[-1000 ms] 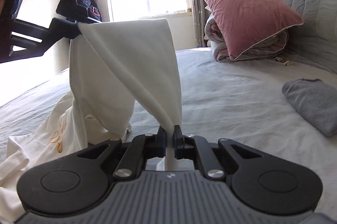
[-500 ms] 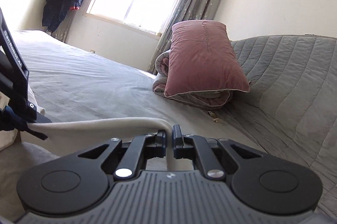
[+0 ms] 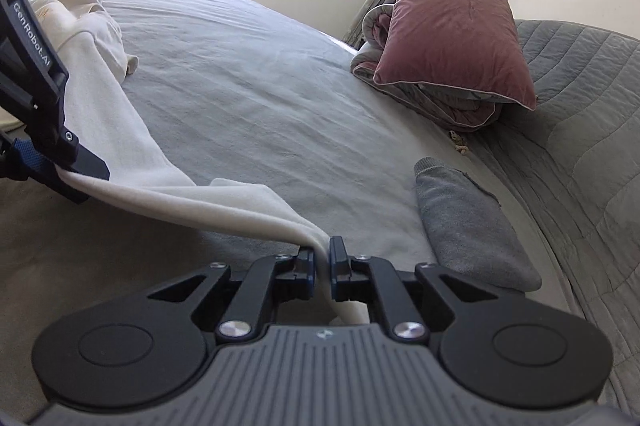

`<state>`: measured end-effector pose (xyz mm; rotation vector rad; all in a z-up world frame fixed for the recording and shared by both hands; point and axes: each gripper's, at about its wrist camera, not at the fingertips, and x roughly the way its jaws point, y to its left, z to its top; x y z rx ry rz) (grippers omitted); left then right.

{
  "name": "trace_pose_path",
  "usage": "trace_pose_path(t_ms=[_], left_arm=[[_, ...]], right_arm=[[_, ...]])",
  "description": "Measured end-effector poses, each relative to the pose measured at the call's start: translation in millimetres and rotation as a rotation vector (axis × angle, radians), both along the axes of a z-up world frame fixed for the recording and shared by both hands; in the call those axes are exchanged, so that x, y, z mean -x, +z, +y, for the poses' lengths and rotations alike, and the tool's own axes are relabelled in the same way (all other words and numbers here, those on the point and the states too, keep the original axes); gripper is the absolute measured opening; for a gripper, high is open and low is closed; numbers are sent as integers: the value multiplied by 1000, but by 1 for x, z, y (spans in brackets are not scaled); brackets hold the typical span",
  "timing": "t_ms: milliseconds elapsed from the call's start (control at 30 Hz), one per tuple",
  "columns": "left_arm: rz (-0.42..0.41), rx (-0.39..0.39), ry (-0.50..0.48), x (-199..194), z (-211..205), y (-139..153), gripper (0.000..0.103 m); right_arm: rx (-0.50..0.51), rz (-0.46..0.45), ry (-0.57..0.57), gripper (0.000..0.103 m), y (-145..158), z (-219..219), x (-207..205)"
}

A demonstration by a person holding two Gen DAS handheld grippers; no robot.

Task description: Fold clothes

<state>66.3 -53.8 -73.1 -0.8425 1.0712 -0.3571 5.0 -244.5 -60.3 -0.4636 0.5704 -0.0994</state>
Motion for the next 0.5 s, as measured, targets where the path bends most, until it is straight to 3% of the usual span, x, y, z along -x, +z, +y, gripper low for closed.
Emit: trace_pose_path(t_ms=[133,167,267,300,500], left_arm=[[-31,-70,-58,4,9,8,34],[-39,-91,-75,5,11,10,38],[-63,-146,-119,11,18,16,47],[-73,-166,-135,13,21,18,51],[-115,-235,-195,25,40,26,62]], right_arm=[[-49,50,0,20,4,0,2],[-64,59,-3,26,6,-1,2],[-118,81,-10,62,11,-4,4],[-137,88,-12,66,13,-6,4],[-200,118,1,73,24,-7,12]])
